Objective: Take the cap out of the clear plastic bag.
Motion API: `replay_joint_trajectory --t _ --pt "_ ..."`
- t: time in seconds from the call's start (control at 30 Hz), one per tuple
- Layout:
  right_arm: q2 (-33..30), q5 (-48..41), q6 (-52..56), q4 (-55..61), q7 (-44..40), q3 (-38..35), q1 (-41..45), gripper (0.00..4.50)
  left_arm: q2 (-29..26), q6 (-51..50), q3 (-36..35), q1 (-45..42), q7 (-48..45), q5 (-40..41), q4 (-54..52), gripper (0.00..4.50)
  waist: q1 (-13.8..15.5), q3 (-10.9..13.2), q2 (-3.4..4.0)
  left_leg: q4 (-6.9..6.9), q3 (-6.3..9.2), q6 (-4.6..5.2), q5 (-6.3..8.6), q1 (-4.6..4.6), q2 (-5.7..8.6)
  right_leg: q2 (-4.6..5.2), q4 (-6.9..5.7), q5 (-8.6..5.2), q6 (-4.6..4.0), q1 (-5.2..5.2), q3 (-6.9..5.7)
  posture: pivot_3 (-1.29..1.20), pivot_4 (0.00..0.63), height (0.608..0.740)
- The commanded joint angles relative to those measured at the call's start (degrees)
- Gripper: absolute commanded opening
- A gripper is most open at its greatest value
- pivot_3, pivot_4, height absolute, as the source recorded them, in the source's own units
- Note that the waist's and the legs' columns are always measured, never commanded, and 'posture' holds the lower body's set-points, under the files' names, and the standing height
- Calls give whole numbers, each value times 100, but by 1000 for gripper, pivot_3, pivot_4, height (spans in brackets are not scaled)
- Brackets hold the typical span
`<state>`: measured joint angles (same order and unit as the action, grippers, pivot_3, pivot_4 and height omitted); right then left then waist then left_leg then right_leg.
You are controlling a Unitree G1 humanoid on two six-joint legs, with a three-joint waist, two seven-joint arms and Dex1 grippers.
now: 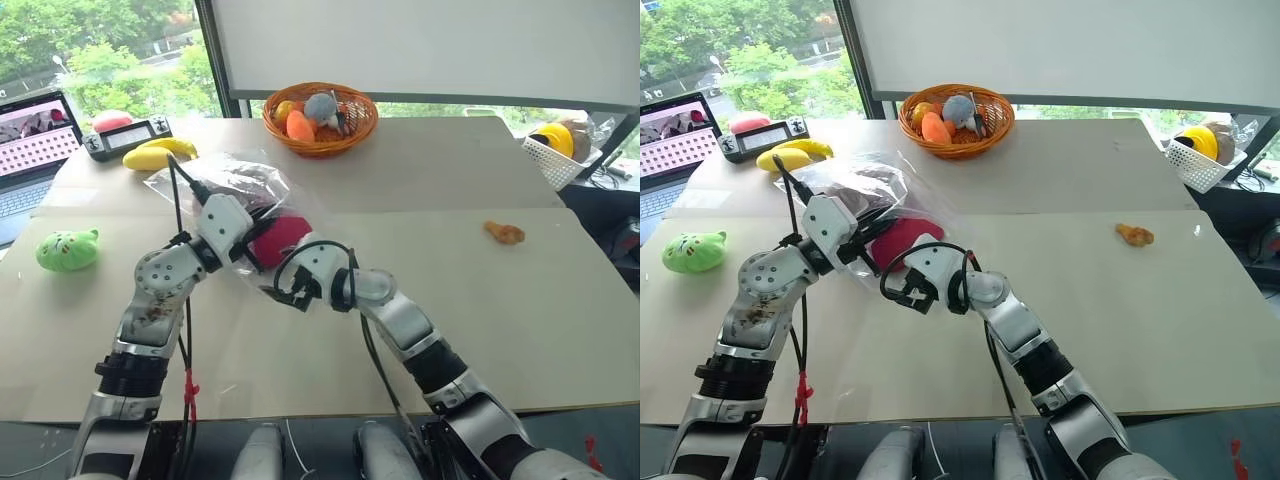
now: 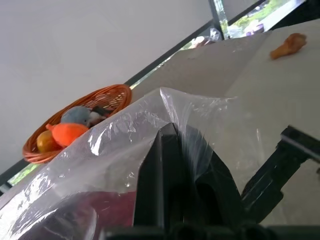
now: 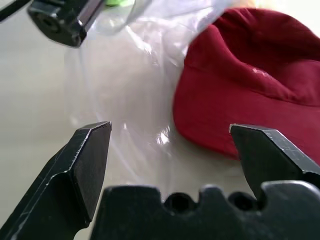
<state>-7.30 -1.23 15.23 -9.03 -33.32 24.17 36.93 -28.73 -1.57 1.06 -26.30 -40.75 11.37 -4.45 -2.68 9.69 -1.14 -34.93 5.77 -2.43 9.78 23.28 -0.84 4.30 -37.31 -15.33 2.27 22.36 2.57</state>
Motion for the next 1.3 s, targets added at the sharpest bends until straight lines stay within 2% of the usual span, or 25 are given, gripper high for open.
replay_joint_trajectory --t 0.03,0.17,0.27,0.37,0.43,0.63,0.83,1.1,1.3 --pt "-24 208 -299 -61 351 -337 194 4500 -55 -145 -35 124 -199 282 -532 61 4 0 0 1 0 0 0 -2 0 0 -2 0 0 0 0 0 150 733" --pt "-145 -13 -201 216 126 -595 146 4500 -216 -78 -109 174 -286 164 -422 61 7 0 0 0 0 0 0 -1 0 -1 -6 0 0 1 0 0 150 733" --pt "-532 -855 652 1416 -715 -772 -182 4500 -374 186 -195 105 -264 -48 58 61 13 1 1 0 0 0 0 0 1 0 -3 0 0 1 1 0 150 733" --pt "-1292 -1470 1492 2563 -1533 -676 -545 4500 -424 392 -210 57 -269 -125 440 61 18 1 1 3 3 0 0 3 1 2 0 -1 0 1 -1 0 150 733" --pt "-1471 -1640 1763 2847 -1569 -791 -593 4500 -399 432 -214 75 -305 -77 464 61 20 2 0 0 3 0 0 3 1 2 8 -1 1 -4 -3 0 150 733" --pt "-1354 -759 1318 1970 -756 -717 -272 4500 -237 269 -228 81 -292 93 279 61 8 2 -1 -1 2 0 0 -4 -2 -2 3 -7 10 -4 -2 0 150 733" --pt "-858 -223 723 1063 -250 -548 -63 4500 -218 277 -188 -26 -314 65 256 61 8 2 -1 2 1 0 0 5 0 1 7 0 -1 1 -1 0 150 733" --pt "-389 941 -557 -364 549 6 244 4500 -161 307 -154 -145 -311 38 349 61 11 2 0 2 2 0 0 3 0 0 6 0 -1 0 -2 0 150 733" --pt "-161 1982 -1556 -1716 1546 376 670 4500 -73 285 -106 -149 -331 48 313 61 4 2 0 4 2 -1 0 2 0 0 6 0 -2 2 -2 0 150 733"
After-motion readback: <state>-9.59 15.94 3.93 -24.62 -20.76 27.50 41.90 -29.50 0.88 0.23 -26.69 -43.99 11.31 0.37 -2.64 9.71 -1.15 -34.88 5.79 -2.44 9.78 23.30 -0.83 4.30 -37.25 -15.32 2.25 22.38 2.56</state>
